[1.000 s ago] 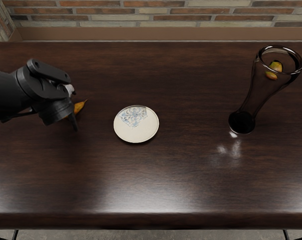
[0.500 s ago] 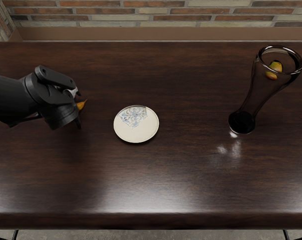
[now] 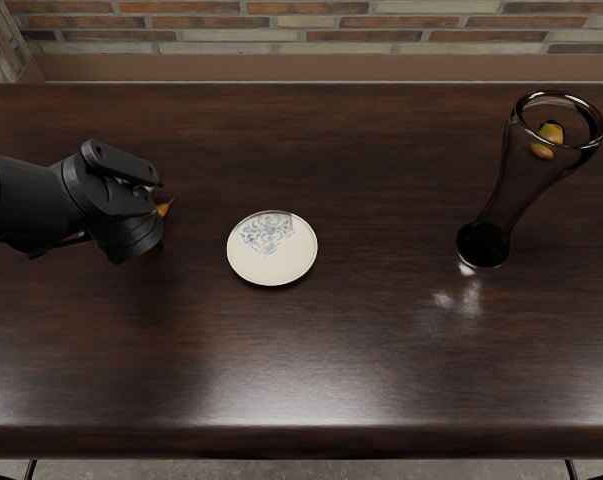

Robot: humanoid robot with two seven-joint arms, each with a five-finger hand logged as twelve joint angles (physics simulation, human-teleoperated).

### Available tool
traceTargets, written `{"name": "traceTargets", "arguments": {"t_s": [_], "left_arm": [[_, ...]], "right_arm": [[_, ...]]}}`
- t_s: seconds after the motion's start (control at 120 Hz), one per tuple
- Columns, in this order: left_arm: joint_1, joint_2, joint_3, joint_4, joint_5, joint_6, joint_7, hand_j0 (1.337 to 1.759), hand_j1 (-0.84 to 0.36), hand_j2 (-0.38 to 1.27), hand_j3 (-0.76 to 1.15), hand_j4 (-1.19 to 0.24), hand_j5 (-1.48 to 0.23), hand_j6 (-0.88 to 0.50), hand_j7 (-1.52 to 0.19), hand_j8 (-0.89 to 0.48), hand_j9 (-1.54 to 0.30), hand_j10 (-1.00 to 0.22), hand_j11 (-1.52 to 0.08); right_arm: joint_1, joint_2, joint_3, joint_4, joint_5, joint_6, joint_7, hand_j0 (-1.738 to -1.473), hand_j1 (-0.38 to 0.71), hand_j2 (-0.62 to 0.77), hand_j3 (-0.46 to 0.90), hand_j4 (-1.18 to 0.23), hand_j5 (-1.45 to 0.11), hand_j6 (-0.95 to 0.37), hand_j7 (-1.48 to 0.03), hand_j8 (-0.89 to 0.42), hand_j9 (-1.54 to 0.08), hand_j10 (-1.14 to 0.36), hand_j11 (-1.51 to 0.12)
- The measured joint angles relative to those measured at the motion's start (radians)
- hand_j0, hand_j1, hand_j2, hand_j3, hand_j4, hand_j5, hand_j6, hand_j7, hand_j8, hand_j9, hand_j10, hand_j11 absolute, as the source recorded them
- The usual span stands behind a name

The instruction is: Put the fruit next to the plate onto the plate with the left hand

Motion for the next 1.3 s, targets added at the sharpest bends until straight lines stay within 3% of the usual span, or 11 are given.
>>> {"name": "traceTargets", "arguments": {"t_s": [1.3], "left_arm": [[0.017, -0.003, 0.019, -0.002, -0.005, 0.000, 0.000, 1.658, -0.23, 0.10, 0.00, -0.48, -0.62, -0.47, -0.63, -0.49, -0.63, -0.49, -0.63]], "right_arm": [[0.000, 0.000, 0.000, 0.000, 0.000, 0.000, 0.000, -1.658, -0.35, 0.00, 0.00, 0.00, 0.00, 0.00, 0.00, 0.00, 0.00, 0.00, 0.00]]}}
